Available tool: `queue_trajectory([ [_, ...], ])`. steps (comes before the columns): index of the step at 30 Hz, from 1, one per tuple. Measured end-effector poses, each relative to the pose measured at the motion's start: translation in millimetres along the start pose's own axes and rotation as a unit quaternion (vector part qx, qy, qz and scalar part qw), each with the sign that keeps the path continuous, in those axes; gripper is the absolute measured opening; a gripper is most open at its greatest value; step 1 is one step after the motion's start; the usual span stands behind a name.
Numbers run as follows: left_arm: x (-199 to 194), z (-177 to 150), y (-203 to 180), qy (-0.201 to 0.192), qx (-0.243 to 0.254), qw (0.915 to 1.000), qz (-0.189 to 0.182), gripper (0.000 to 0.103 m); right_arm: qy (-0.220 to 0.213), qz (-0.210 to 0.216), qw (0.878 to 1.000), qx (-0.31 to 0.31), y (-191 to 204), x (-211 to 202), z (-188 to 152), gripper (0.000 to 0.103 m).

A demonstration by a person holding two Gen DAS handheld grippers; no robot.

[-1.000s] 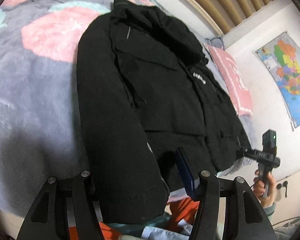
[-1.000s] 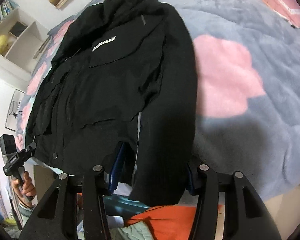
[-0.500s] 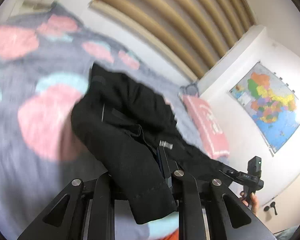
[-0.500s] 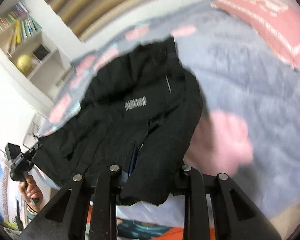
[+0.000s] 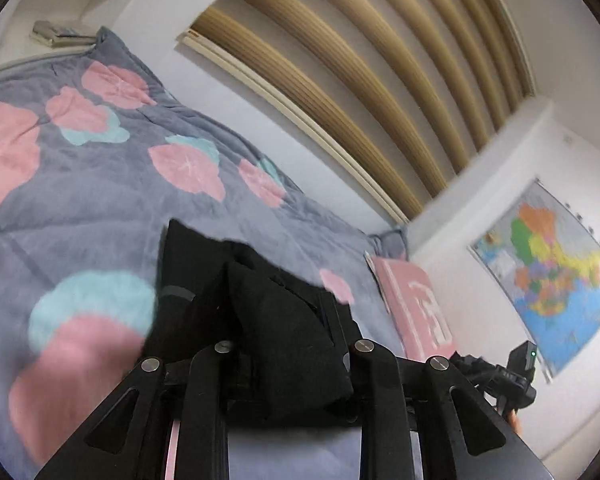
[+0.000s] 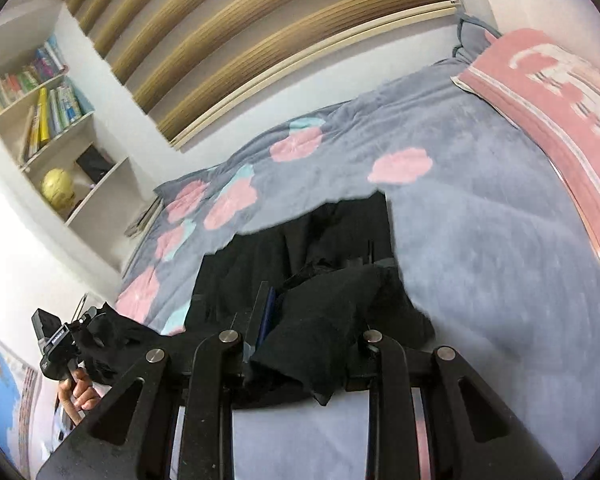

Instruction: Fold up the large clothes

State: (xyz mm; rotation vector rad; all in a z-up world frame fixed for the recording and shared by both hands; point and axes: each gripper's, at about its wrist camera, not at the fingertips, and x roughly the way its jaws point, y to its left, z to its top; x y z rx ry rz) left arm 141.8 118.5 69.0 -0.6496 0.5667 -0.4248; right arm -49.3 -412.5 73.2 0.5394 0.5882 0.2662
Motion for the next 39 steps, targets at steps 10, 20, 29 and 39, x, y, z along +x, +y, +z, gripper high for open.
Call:
queue_trajectory([
  [10, 90.1, 63.1, 31.5, 0.073, -0.065, 0.9942, 0.046, 0.026, 0.094, -0.027, 0.993, 0.067, -24.0, 102.0, 88.6, 0.030],
  [20, 99.4, 81.9, -19.6, 0.150, -0.019, 0.9729, 0.175, 0.027, 0.160, -0.072, 0.978, 0.116, -35.8, 102.9, 107.2, 0.030],
  [29, 185.3, 83.3, 55.5, 0.199, -0.111, 0.9442, 0.238, 0.030, 0.231, -0.119, 0.958, 0.121, -59.7, 197.6, 126.6, 0.034],
  [39, 297.9, 37.7, 132.2, 0.284, -0.108, 0.9165, 0.260, 0.033, 0.306, -0.183, 0.926, 0.123, -113.9, 339.1, 81.7, 0.042],
])
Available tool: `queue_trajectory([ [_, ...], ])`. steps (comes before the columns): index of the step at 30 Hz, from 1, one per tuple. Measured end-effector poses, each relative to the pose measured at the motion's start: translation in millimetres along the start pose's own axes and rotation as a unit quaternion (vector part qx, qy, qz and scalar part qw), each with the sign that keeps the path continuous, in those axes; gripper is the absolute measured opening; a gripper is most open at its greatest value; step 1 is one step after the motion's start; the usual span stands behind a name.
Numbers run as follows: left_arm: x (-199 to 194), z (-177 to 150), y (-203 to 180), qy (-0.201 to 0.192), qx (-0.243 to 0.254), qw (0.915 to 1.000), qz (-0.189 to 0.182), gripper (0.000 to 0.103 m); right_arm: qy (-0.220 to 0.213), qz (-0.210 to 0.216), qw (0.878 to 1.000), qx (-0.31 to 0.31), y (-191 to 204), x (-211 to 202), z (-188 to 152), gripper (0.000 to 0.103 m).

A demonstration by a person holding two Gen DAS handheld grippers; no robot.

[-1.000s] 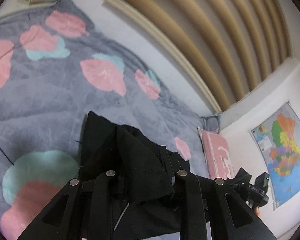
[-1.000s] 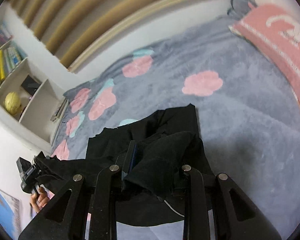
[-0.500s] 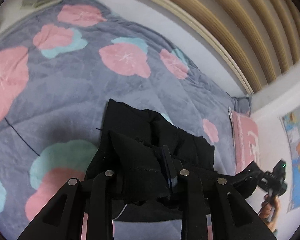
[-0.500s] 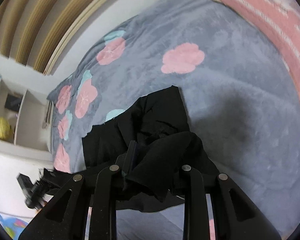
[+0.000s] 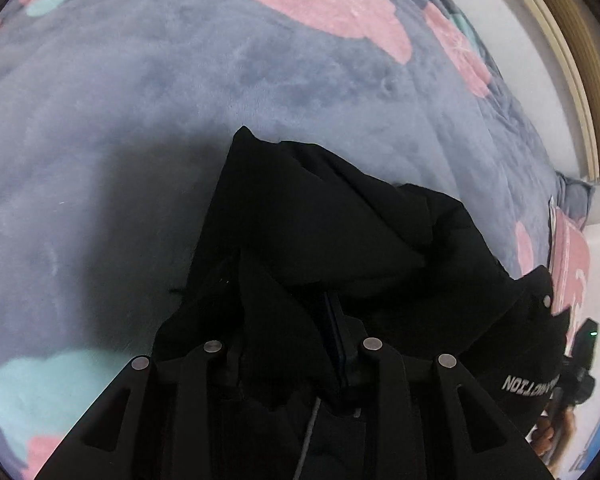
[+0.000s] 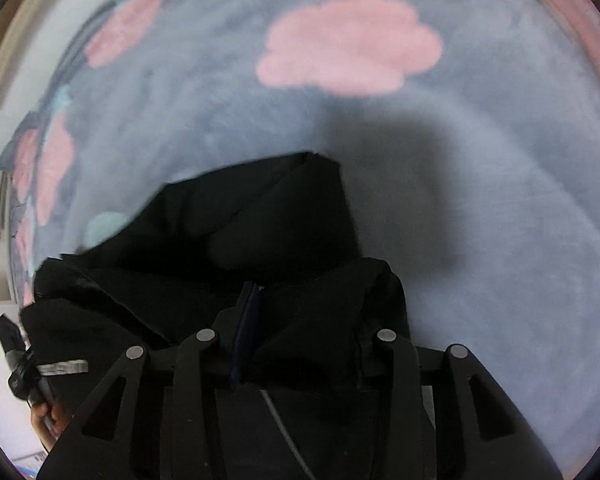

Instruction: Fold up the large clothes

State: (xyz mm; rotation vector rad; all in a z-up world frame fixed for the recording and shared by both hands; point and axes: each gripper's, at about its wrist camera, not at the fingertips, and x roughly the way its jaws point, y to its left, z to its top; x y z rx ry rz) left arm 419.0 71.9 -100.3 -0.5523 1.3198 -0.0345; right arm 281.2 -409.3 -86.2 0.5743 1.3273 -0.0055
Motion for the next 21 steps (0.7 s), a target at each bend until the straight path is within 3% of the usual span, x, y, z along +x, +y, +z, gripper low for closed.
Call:
queue_trajectory([
  [3, -2.5, 0.8, 0.1, 0.013, 0.014, 0.9998, -0.006, 0.033, 0.003, -0.001, 1.000, 0.009, -3.1, 6.7, 2.5, 0.043],
  [7, -33.9, 7.2, 3.7, 0.036, 0.042, 0.9975, -0.043, 0.035, 0.001, 0.008, 1.000, 0.000, -7.1, -26.5, -6.1, 0.044],
  [10, -87.0, 1.4, 2.4, 0.026, 0.090, 0.9895, -0.110, 0.041, -0.033, 0.019, 0.999, -0.009, -11.9, -73.8, -19.0, 0.063],
  [12, -129.9, -8.1, 7.7, 0.011, 0.116, 0.9787, -0.169, 0.046, -0.067, 0.013, 0.998, -0.014, -18.5, -111.9, -29.3, 0.077],
  [15, -173.0, -25.0, 16.9, 0.001, 0.134, 0.9689, -0.208, 0.052, -0.109, 0.027, 0.994, -0.018, -29.1, -152.0, -43.0, 0.083],
  [16, -178.5, -29.1, 17.1, -0.007, 0.144, 0.9693, -0.199, 0.055, -0.122, 0.028, 0.992, -0.023, -31.9, -161.5, -46.4, 0.084],
  [18, -186.6, -37.4, 16.4, -0.044, 0.173, 0.9759, -0.126, 0.071, -0.137, 0.019, 0.989, -0.043, -31.4, -166.4, -48.6, 0.089],
  [19, -183.6, -39.2, 12.9, -0.048, 0.175, 0.9775, -0.107, 0.071, -0.135, 0.016, 0.990, -0.050, -28.3, -162.2, -49.0, 0.089],
  [21, -180.2, -37.7, 16.5, -0.049, 0.162, 0.9795, -0.108, 0.071, -0.131, 0.018, 0.989, -0.059, -17.7, -150.7, -42.4, 0.089],
])
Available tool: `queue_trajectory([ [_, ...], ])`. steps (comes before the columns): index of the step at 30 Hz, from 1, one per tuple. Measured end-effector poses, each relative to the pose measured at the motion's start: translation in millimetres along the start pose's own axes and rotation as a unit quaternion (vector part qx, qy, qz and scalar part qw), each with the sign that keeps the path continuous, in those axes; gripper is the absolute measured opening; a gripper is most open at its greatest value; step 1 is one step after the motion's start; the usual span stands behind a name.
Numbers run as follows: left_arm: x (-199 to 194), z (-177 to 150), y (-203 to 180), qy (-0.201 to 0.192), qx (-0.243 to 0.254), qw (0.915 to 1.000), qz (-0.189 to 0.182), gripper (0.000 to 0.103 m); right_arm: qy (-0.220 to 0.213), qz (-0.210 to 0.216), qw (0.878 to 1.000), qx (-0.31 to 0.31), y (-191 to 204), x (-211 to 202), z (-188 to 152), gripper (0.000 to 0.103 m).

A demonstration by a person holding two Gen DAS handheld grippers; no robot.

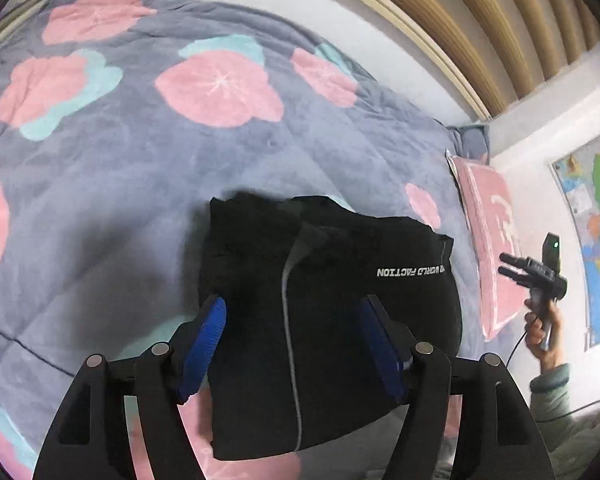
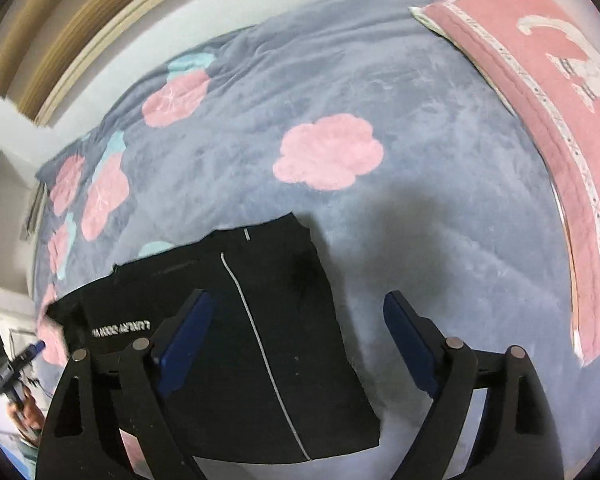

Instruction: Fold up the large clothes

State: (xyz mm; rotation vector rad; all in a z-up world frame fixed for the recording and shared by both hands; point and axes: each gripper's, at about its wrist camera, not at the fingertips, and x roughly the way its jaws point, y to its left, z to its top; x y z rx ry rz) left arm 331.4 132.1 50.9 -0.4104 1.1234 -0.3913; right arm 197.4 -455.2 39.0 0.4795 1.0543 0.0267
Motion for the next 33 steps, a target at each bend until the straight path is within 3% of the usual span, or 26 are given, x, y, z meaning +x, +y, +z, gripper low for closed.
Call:
queue_trajectory([
  [2, -3.7, 1.1, 6.3, -0.033, -0.014, 0.9994, -0.001, 0.071, -0.008, 0.004, 1.000, -0.022, 13.3, 13.7, 0.0, 0.089],
  [5, 5.0, 6.5, 26.2, -0.070, -0.036, 0.9969, -0.001, 0.071, -0.041, -0.024, 0.997, -0.059, 25.1, 25.9, -0.6, 0.089],
  [11, 79.3, 20.8, 54.6, -0.006, -0.069, 0.9975, -0.015, 0.071, -0.048, -0.030, 0.992, -0.113, 33.9, 62.3, 7.3, 0.089],
  [15, 86.2, 23.4, 56.2, -0.018, -0.073, 0.9964, -0.039, 0.070, -0.032, -0.033, 0.991, -0.122, 24.0, 89.3, 12.6, 0.089],
  [18, 95.8, 26.0, 59.9, -0.008, -0.076, 0.9970, -0.014, 0.070, -0.012, -0.031, 0.992, -0.124, 17.4, 114.9, 16.5, 0.089],
  [23, 131.2, 24.7, 70.5, 0.049, -0.101, 0.9937, 0.002, 0.070, 0.023, -0.003, 0.997, -0.075, 0.0, 153.0, 19.7, 0.089],
  [25, 143.7, 18.9, 64.1, 0.038, -0.117, 0.9924, -0.012, 0.068, 0.024, 0.022, 0.997, -0.067, -0.9, 156.5, 17.2, 0.080],
  [26, 144.8, 17.1, 57.8, 0.032, -0.107, 0.9936, 0.013, 0.043, 0.020, 0.036, 0.997, -0.066, -0.3, 154.8, 15.4, 0.053],
  [27, 143.1, 16.3, 52.6, 0.026, -0.096, 0.9945, 0.032, 0.011, 0.013, 0.032, 0.997, -0.065, 1.0, 150.4, 13.4, 0.042],
  [30, 111.3, 12.5, 40.5, -0.025, -0.090, 0.9942, 0.053, 0.009, -0.038, -0.016, 0.995, -0.088, 11.0, 118.4, 4.4, 0.025],
  [33, 67.3, 11.1, 25.9, -0.071, -0.090, 0.9928, 0.036, 0.009, -0.086, -0.039, 0.991, -0.096, 21.9, 71.6, -1.8, 0.023],
])
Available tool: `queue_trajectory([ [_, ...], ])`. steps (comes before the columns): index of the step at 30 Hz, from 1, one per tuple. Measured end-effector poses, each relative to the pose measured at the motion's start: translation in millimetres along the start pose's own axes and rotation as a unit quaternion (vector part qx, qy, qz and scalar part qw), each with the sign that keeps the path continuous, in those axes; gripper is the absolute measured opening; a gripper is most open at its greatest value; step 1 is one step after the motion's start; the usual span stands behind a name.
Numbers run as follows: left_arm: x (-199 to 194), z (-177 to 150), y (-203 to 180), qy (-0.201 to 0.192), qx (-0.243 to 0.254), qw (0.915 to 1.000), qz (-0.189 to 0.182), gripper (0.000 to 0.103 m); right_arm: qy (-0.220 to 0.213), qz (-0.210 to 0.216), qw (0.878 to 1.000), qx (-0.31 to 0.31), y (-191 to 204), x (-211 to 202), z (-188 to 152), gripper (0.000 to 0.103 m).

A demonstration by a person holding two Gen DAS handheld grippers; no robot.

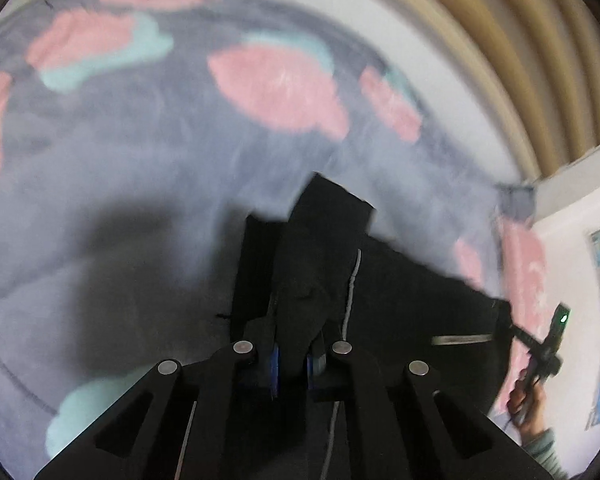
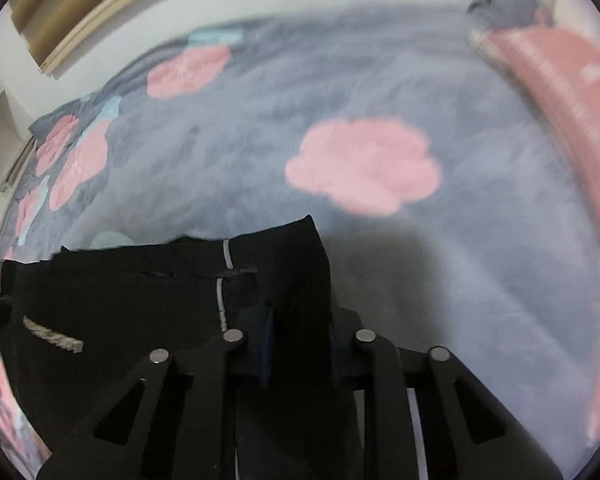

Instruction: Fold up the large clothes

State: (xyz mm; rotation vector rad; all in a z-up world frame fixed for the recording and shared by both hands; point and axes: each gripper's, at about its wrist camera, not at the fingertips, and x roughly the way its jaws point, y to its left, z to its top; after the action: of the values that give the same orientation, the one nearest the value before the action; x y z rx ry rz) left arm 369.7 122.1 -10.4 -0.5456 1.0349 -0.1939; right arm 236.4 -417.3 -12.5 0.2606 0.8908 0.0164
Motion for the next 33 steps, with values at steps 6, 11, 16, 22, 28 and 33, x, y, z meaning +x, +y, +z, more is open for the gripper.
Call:
queue_trajectory([
  [6, -43.6, 39.2, -48.4, -0.082, 0.044, 0.9954, -0.019, 0.009, -0.081, -0.049, 0.995, -0.037, 24.3, -50.5, 52.9, 0.022],
  [11, 23.0, 62.5, -23.0, -0.058, 0.001, 0.9983, 0.010, 0.009, -0.033, -0.069, 0.997, -0.019, 22.6, 14.3, 77.7, 0.022],
  [16, 91.7, 45.4, 19.7, 0.024, -0.050, 0.9974, 0.047, 0.011, 0.085, -0.071, 0.994, -0.012, 14.6, 114.4, 48.3, 0.022],
  [22, 105.7, 36.1, 49.3, 0.066, -0.096, 0.9931, -0.003, 0.022, 0.111, -0.055, 0.992, 0.027, -0.6, 123.2, 38.8, 0.038],
  [28, 40.3, 40.6, 37.5, 0.041, -0.079, 0.9959, 0.018, 0.034, 0.067, -0.028, 0.996, 0.057, -2.2, 43.7, 44.6, 0.051],
  [33, -12.7, 19.4, -39.0, 0.006, 0.068, 0.9946, 0.078, 0.036, 0.022, 0.000, 0.999, 0.027, 31.3, -29.0, 23.0, 0.063],
])
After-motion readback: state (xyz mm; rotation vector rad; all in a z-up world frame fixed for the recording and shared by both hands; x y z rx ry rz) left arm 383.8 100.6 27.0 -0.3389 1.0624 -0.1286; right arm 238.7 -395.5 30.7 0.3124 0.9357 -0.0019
